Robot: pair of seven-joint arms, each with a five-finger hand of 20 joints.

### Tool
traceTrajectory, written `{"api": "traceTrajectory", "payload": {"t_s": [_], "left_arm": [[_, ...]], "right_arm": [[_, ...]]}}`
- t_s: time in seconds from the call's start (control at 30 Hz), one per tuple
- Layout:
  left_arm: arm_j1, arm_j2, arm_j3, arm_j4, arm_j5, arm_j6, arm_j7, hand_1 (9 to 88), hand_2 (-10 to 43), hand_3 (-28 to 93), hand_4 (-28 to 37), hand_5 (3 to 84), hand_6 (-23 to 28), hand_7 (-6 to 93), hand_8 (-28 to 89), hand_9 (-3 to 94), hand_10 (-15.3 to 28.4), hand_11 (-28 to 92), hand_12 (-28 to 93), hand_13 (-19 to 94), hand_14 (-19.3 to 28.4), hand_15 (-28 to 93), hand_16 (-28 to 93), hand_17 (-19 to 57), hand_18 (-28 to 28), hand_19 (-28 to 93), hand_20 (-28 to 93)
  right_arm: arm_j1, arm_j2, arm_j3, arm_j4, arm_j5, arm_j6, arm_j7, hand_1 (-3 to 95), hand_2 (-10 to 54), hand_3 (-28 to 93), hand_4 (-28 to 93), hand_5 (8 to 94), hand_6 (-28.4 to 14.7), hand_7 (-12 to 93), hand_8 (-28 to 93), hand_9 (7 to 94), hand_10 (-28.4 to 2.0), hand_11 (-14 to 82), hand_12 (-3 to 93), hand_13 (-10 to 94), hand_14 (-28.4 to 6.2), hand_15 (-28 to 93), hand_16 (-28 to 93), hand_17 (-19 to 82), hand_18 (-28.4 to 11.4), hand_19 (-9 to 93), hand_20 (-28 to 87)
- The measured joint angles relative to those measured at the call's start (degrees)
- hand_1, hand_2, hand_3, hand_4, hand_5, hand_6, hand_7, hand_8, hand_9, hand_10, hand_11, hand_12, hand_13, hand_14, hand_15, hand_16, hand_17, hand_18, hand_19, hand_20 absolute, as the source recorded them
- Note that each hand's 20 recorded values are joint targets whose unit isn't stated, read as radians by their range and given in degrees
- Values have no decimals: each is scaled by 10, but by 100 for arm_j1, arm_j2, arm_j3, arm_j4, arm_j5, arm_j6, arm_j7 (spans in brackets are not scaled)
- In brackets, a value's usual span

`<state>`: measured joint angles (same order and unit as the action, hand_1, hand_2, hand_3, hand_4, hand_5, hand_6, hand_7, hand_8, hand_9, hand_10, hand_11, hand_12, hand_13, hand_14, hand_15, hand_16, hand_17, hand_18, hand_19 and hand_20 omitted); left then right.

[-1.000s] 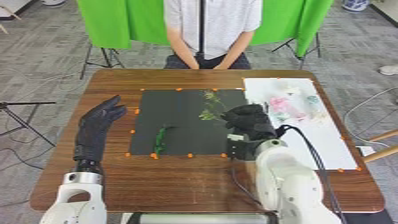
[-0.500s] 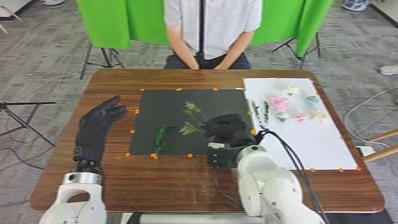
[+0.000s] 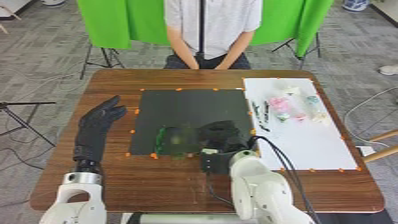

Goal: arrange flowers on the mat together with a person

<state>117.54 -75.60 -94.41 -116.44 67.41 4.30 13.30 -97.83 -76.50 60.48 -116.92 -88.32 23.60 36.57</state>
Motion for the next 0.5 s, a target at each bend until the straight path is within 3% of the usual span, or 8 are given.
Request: {"api": "traceTrajectory", "payload": {"t_s": [0.23,0.37,0.47,0.5], "left_arm": [[-1,0,-2,0,0,-3,0,252,-78,629,-238,465,43,104,-58,470,149,194,128,360,177,191,8,67,123,126,163],[-1,0,-3,0,-1,-3,1,252,-78,630,-239,465,43,105,-58,471,149,194,129,360,177,191,8,67,123,127,163],[-1,0,-8,-1,-3,-3,2,251,-78,630,-239,465,43,105,-58,471,149,193,128,360,177,190,8,67,123,127,162],[1,0,-11,-3,-3,-3,3,252,-78,629,-239,465,43,105,-58,471,149,194,128,360,176,190,8,67,123,126,162]], "right_arm": [[19,0,-45,0,114,-93,3,888,-81,-259,421,735,-36,153,88,864,-110,41,157,937,-6,465,153,654,-113,685,360],[20,6,-66,17,23,-148,-61,802,-71,-232,418,756,-26,174,101,871,-120,116,138,937,-6,502,170,641,-124,728,364],[-31,35,-72,58,-708,-497,-432,512,-93,498,-97,763,-23,176,96,874,-124,128,127,937,-6,523,169,633,-130,792,276],[-64,54,-60,59,-1097,-716,-613,475,-95,563,-136,764,-22,176,91,875,-125,128,126,937,-5,533,168,634,-132,802,273]]}}
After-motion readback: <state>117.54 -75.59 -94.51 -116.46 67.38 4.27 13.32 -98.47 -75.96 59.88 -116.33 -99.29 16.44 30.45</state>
